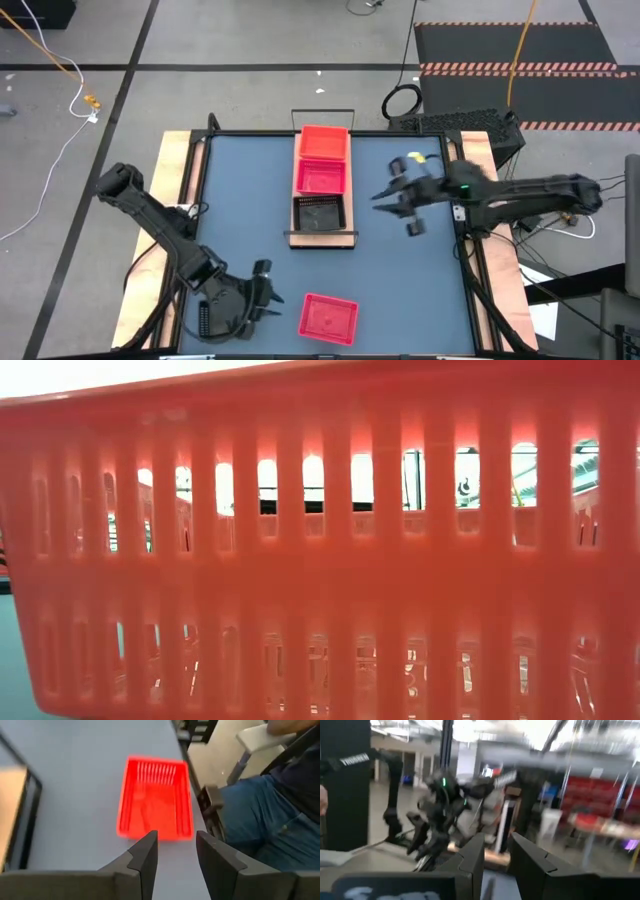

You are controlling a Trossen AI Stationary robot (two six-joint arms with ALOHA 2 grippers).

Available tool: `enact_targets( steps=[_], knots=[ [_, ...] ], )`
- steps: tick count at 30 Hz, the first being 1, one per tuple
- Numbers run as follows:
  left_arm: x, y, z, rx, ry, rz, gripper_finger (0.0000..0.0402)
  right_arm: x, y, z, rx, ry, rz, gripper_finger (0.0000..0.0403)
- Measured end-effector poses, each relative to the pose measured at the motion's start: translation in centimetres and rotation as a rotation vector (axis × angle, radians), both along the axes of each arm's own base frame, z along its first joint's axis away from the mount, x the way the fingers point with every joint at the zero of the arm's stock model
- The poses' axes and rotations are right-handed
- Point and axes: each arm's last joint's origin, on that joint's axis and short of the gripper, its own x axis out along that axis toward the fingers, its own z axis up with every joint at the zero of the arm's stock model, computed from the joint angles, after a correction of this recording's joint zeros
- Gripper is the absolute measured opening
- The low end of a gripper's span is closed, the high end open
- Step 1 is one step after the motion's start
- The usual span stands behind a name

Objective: Stack baskets on shelf by color
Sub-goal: Stack the red bin on the stacked red bins on the shelf

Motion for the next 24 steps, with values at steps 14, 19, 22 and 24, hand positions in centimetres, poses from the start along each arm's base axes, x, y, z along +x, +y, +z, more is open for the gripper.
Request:
enact_targets(
  steps=[14, 19, 22, 24],
  knots=[
    [2.2, 3.0, -1.4, 0.102, 0.072, 0.117, 0.0136, 5.3, 5.9, -1.2, 0.309, 0.435, -0.439, 0.0086],
    [2.5, 4.3, -1.8, 0.152, 0.115, 0.147, 0.0136, 4.7, 10.7, -3.4, 0.455, 0.504, -0.494, 0.0086],
    [2.8, 4.6, -1.9, 0.142, 0.109, 0.212, 0.0136, 4.6, 13.9, -5.3, 0.543, 0.541, -0.481, 0.0084],
    [2.9, 4.4, -2.2, 0.141, 0.111, 0.229, 0.0136, 4.7, 16.2, -7.1, 0.587, 0.585, -0.483, 0.0076]
  ],
)
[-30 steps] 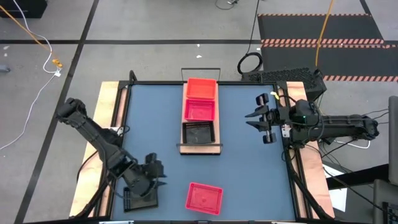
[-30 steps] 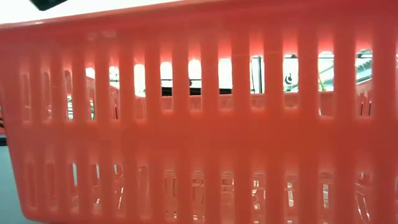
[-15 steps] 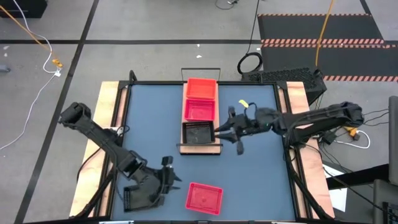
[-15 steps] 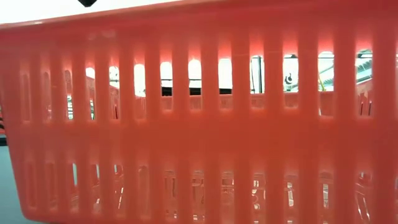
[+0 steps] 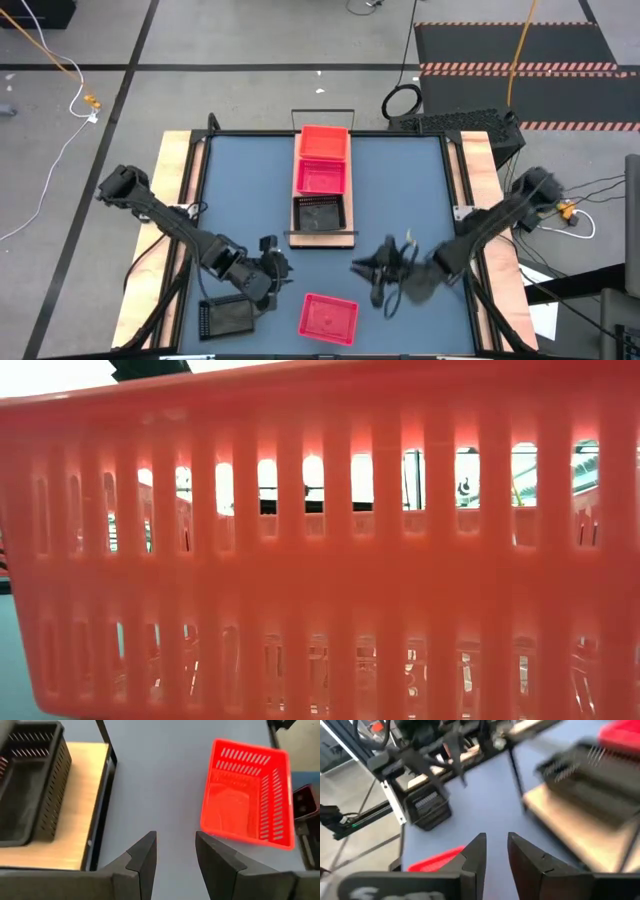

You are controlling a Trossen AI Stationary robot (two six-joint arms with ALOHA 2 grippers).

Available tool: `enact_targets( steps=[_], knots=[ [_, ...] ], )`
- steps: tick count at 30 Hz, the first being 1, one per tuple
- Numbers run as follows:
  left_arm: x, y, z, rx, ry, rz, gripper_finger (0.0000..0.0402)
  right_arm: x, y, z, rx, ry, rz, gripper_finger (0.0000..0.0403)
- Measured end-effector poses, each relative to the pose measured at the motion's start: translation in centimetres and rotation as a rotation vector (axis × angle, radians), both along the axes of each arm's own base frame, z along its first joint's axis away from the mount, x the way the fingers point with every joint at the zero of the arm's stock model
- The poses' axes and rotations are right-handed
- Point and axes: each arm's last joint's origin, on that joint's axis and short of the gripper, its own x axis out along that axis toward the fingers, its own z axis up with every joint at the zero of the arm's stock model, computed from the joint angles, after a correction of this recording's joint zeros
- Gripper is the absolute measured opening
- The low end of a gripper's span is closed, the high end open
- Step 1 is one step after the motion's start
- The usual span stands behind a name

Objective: Stack baskets on shelf by color
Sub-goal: Stack the red bin on the stacked red bins on the shelf

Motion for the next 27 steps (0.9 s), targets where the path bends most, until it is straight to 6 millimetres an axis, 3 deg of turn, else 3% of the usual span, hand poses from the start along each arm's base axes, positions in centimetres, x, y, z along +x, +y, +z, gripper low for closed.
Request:
enact_targets(
  steps=[7, 16, 22, 27],
  knots=[
    [0.5, -1.7, -2.1, 0.015, 0.027, -0.01, 0.0136, 1.4, 7.3, -2.3, 0.141, 0.091, -0.017, 0.0046],
    [1.5, -2.6, -4.0, 0.01, 0.029, -0.009, 0.0136, 1.7, 12.3, -1.9, 0.286, 0.324, -0.195, 0.0043],
    [1.7, -3.1, -4.7, -0.016, 0.027, 0.017, 0.0136, 2.4, 13.3, -5.2, 0.354, 0.458, -0.26, 0.0043],
    [1.3, -3.7, -4.9, -0.035, 0.024, 0.046, 0.0136, 1.8, 13.1, -5.4, 0.375, 0.568, -0.275, 0.0043]
  ],
)
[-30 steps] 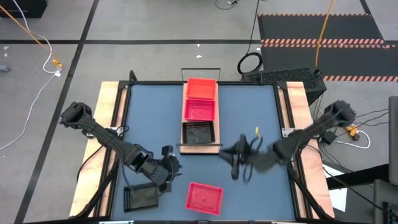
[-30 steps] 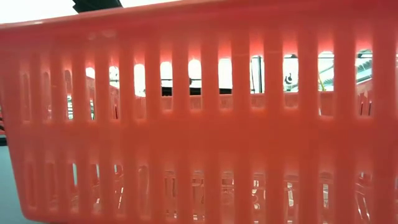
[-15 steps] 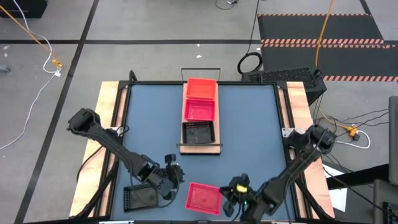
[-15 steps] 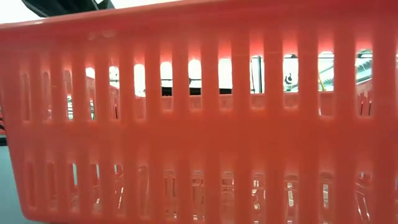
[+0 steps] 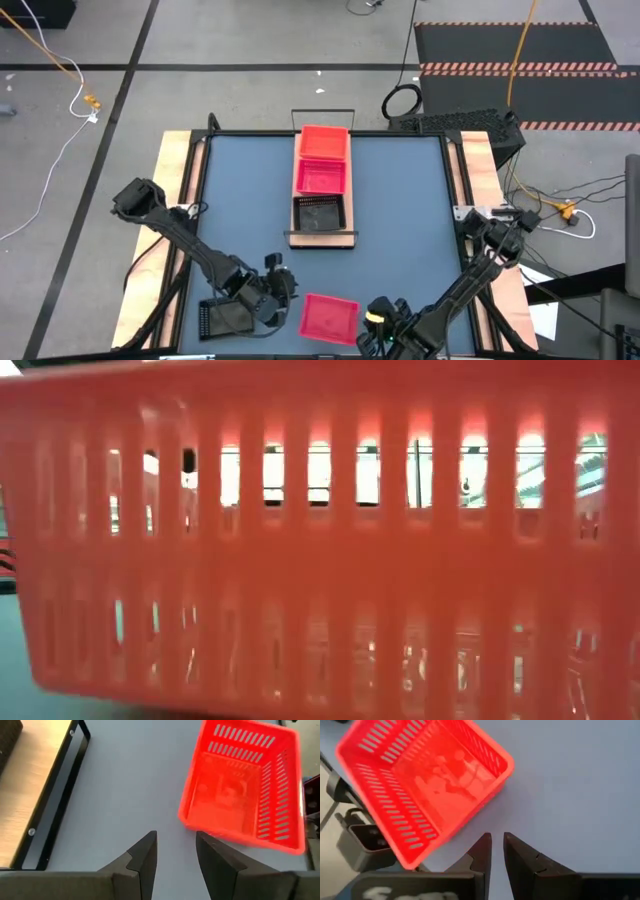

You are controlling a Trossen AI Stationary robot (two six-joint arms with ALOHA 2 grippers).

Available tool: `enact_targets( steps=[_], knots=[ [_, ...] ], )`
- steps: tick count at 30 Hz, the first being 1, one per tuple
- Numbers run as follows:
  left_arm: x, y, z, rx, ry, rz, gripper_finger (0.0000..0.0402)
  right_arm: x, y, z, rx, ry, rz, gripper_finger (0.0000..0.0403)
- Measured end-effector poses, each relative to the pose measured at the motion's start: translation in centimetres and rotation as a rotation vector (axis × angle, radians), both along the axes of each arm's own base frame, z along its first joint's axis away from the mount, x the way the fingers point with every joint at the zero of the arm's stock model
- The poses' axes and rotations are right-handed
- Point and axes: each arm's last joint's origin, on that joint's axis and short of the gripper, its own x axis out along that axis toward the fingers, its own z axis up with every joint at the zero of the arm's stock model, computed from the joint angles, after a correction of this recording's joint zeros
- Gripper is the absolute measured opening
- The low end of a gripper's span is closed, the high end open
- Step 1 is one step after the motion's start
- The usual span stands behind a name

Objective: Stack baskets on shelf by color
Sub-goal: Stack the red bin on the stacked red bins on the shelf

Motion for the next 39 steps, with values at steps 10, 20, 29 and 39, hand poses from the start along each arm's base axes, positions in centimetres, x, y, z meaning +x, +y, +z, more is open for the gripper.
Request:
enact_targets(
  steps=[10, 20, 29, 39],
  knots=[
    [-0.9, -1.4, 0.4, -0.006, -0.041, -0.023, 0.0136, -0.2, -1.0, 3.2, 0.001, -0.114, -0.033, 0.0099],
    [-1.5, -2.0, 0.4, 0.005, -0.046, -0.032, 0.0136, 1.3, -3.1, -0.2, 0.162, -0.036, -0.125, 0.0219],
    [-2.0, -1.7, -0.1, 0.051, 0.005, -0.006, 0.0136, 1.6, -4.3, -2.3, 0.175, -0.03, -0.101, 0.0156],
    [-2.3, -1.4, -0.3, 0.084, 0.037, 0.004, 0.0136, 1.0, -5.3, 0.6, 0.101, -0.102, -0.056, 0.0009]
  ],
)
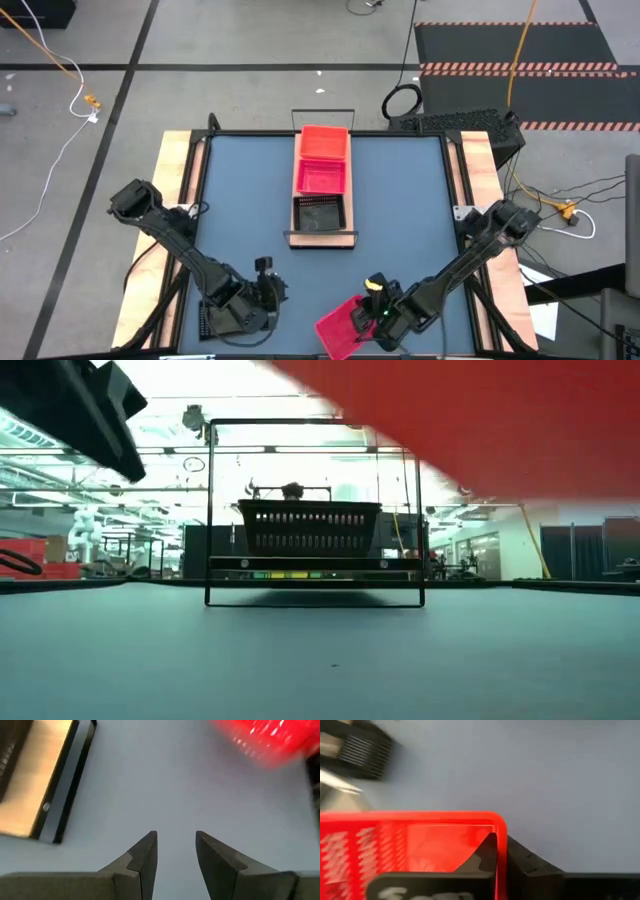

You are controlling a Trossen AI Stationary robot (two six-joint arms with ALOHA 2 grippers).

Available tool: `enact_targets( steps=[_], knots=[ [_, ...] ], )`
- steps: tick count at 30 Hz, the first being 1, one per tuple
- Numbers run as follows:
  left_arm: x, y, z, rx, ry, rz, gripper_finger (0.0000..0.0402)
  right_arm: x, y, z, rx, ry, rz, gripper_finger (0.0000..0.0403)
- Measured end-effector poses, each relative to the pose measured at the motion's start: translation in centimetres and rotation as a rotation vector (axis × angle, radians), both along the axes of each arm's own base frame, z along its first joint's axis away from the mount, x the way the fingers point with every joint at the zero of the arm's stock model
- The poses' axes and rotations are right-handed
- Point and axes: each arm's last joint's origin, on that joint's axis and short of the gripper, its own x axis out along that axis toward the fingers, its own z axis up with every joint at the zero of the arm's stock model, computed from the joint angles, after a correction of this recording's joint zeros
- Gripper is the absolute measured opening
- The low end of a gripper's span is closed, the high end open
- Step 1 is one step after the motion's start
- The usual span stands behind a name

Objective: Stack baskets on shelf by color
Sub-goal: Stack the red bin on the stacked red bins on the shelf

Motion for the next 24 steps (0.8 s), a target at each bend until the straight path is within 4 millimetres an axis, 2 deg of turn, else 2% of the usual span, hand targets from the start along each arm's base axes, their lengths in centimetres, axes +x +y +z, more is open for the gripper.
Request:
enact_targets(
  steps=[3, 6, 10, 13, 15, 18, 20, 24],
  knots=[
    [-0.8, 0.8, 0.4, 0.04, 0.058, 0.008, 0.0136, -0.8, -1.1, 4.4, -0.037, -0.157, 0.015, 0.0003],
    [-1.6, 2.0, 1.0, 0.101, 0.098, 0.052, 0.0136, -2.4, -3.3, 9.7, -0.136, -0.332, 0.011, 0.0002],
    [-2.2, 4.0, 2.6, 0.203, 0.085, 0.107, 0.0136, -4.4, -8.5, 15.7, -0.375, -0.488, -0.065, 0.0001],
    [-2.1, 5.9, 4.0, 0.224, 0.073, 0.131, 0.0136, -5.0, -13.6, 18.6, -0.57, -0.481, -0.15, 0.0001],
    [-1.9, 7.2, 5.1, 0.218, 0.046, 0.155, 0.0136, -4.9, -17.0, 19.4, -0.663, -0.436, -0.237, 0.0001],
    [-1.8, 8.9, 6.2, 0.224, 0.034, 0.18, 0.0136, -3.5, -21.5, 19.4, -0.708, -0.371, -0.359, 0.0001],
    [-1.6, 9.9, 6.6, 0.237, 0.034, 0.193, 0.0136, -2.1, -24.0, 18.2, -0.679, -0.361, -0.402, 0.0001],
    [-1.3, 11.7, 6.8, 0.3, 0.051, 0.239, 0.0136, 0.5, -27.3, 13.9, -0.576, -0.422, -0.364, 0.0003]
  ],
)
